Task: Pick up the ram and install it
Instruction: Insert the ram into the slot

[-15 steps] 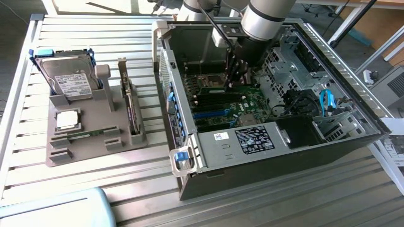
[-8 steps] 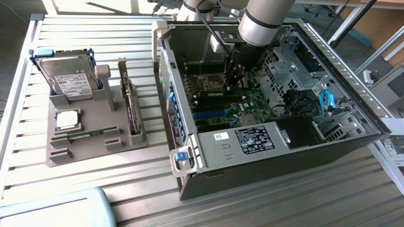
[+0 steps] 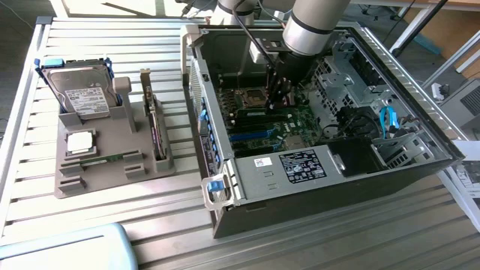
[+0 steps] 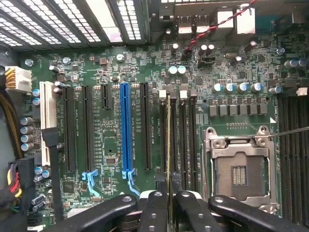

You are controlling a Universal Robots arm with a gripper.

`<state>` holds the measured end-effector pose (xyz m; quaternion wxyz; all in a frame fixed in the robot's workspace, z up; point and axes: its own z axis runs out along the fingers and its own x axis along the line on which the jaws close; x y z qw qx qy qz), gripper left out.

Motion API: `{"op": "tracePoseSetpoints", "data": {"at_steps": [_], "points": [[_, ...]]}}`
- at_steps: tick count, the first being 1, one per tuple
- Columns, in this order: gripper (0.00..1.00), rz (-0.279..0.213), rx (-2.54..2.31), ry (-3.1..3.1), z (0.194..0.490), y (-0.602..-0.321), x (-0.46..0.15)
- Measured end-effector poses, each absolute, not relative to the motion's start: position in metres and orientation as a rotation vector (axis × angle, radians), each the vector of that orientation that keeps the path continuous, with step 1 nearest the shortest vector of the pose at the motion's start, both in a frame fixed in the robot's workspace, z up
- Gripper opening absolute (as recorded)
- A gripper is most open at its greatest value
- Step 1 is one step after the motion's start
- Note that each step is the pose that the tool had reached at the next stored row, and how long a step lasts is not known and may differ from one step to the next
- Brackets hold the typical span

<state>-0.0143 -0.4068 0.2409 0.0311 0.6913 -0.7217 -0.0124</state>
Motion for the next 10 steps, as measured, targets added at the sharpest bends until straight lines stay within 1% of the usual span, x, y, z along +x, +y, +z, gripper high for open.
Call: {"op": "tracePoseSetpoints", "data": {"at_steps": [10], "points": [[0.13, -0.038, 2.13, -2.224, 0.2362, -0.4068, -0.0143]]}}
